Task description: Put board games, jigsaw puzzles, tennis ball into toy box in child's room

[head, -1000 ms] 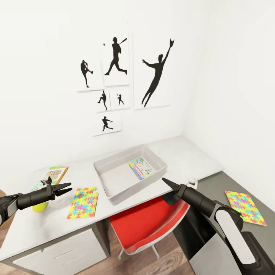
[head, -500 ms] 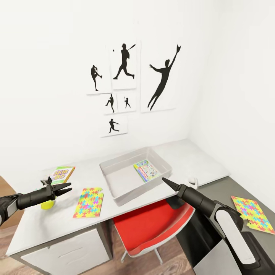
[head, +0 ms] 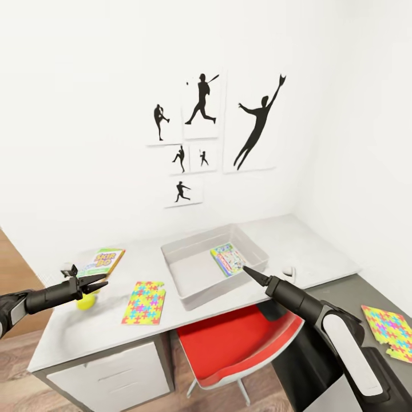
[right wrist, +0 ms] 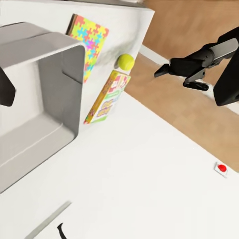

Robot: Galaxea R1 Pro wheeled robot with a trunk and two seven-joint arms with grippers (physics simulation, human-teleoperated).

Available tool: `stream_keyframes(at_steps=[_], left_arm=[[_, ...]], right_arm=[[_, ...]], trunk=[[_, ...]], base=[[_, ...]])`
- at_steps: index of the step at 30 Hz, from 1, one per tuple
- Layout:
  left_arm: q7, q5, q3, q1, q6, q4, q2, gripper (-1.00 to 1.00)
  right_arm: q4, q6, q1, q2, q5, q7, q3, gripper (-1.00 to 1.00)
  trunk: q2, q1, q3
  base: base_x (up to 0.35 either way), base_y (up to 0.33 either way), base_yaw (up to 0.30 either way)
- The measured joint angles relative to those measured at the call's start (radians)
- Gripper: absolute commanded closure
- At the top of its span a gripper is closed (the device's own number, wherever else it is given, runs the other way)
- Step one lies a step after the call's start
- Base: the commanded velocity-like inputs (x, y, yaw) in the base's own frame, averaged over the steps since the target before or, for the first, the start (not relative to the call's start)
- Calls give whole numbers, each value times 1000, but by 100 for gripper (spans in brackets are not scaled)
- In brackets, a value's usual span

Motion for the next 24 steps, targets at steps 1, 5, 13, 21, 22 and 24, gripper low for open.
stream_keyframes(at_steps=[1,5,13,21,22,24], left_arm=[[0,0,0,0,0,0,0,-100],[0,0,0,0,1,0,0,-100],[0,0,0,0,0,0,0,-100],[0,0,0,-1,1,0,0,-100],[0,0,0,-1,1,0,0,-100],[0,0,1,-1,1,0,0,-100]], right_arm=[[0,0,0,0,0,0,0,-100],[-2,0,0,1,0,0,1,-100],[-1,1,0,1,0,0,-1,-100],[0,0,1,1,0,0,-2,-100],[0,0,1,1,0,0,-2,-100],[0,0,1,1,0,0,-2,-100]], trunk=[[0,0,1],[0,0,3],[0,0,3],[0,0,3],[0,0,3],[0,0,3]], base=[[-35,6,67],[-85,67,18],[-126,79,-219],[-243,148,-280],[-259,181,-282],[-260,184,-282]])
